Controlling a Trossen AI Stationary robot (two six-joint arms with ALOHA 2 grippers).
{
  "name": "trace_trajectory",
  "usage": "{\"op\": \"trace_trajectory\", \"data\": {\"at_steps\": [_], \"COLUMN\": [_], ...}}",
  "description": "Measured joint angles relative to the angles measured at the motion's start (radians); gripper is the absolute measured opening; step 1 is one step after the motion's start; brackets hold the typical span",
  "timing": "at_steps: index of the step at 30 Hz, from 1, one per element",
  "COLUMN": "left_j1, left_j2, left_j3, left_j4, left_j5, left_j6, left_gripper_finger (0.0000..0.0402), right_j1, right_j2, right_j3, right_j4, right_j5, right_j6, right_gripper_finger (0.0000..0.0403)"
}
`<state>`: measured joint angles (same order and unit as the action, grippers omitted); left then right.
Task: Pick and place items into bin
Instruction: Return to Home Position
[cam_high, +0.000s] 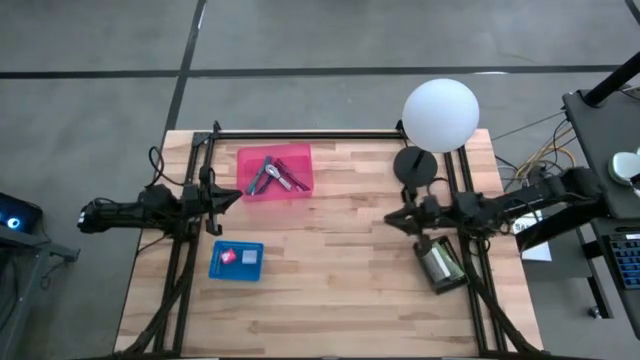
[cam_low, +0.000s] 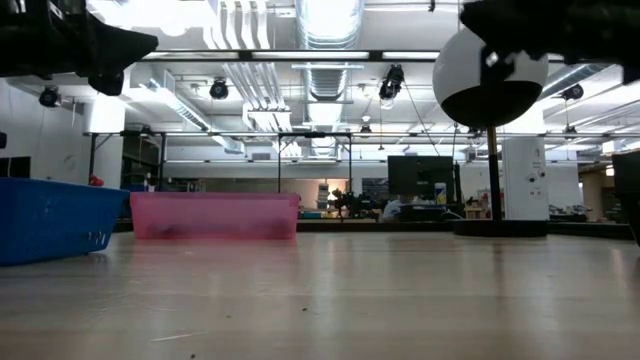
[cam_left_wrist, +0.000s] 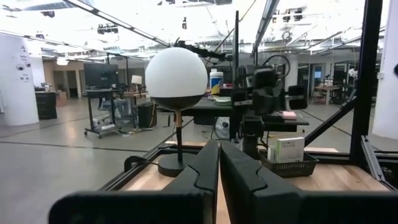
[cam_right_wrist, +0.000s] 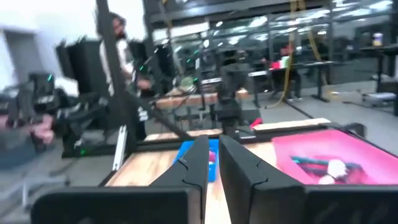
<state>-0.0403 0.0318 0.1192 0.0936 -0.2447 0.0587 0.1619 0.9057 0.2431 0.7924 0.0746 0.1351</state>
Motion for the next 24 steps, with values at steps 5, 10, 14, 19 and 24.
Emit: {"op": "trace_trajectory", "data": {"at_steps": [5,10,14,19,24], "left_j1": [0.0,0.0,0.0,0.0,0.0], "left_j2": [-0.001,-0.002,-0.003,-0.003,-0.001], "left_j3": [0.0,0.0,0.0,0.004,-0.005], "left_j4": [-0.001,-0.003,-0.019,-0.06,-0.082], "left_j5": [0.0,0.0,0.0,0.001,0.005], "left_j6": [0.0,0.0,-0.001,-0.035,-0.079], "left_gripper_finger": [0.0,0.0,0.0,0.0,0.0], "right_j1": [0.004,0.01,0.011,0.011,0.015], "right_j2": [-0.252,-0.479,-0.639,-0.864,-0.894], "right_j3": [-0.172,-0.224,-0.202,-0.199,-0.204], "right_j4": [0.0,-0.16,-0.371,-0.609,-0.669], "right_j5": [0.069,0.162,0.192,0.233,0.193], "right_j6": [0.062,0.0,-0.011,0.019,0.053], "right_gripper_finger": [0.0027,0.0026,0.0026,0.0026,0.0027]}}
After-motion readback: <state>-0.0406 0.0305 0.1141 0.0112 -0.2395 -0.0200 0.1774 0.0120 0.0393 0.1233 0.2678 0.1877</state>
